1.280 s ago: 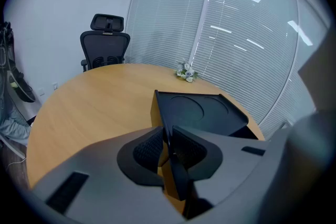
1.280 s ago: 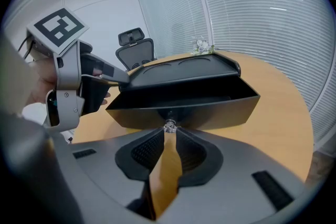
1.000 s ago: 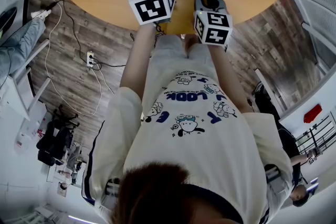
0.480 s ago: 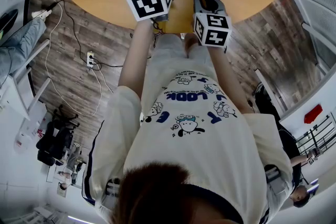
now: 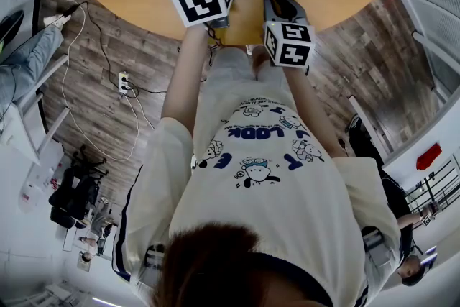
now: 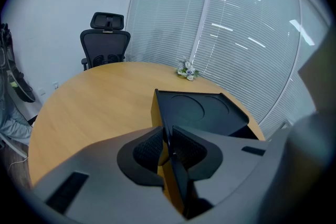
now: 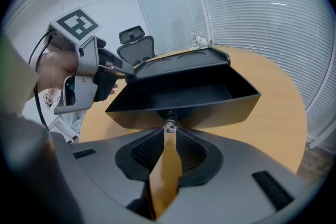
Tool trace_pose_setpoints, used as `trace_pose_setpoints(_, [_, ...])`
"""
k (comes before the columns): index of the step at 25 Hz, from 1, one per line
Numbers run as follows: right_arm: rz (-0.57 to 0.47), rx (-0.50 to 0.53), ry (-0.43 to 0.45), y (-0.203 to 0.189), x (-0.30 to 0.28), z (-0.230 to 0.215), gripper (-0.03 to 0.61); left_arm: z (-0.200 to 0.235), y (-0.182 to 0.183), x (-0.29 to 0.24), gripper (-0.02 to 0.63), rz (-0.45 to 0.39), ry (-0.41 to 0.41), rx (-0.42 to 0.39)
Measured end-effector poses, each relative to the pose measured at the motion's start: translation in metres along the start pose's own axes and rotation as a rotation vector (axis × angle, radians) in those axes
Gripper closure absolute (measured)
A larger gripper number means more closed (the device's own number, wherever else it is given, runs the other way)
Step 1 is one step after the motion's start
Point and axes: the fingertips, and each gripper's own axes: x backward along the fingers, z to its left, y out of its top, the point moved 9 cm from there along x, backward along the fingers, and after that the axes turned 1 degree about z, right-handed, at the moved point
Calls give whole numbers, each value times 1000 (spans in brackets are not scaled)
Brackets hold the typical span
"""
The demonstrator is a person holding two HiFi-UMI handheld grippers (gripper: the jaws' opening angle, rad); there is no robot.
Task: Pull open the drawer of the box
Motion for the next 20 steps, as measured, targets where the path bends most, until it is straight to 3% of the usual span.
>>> trace_pose_setpoints(20, [27, -10, 0, -11, 9, 0, 492, 1, 3, -1, 549, 5, -2, 9])
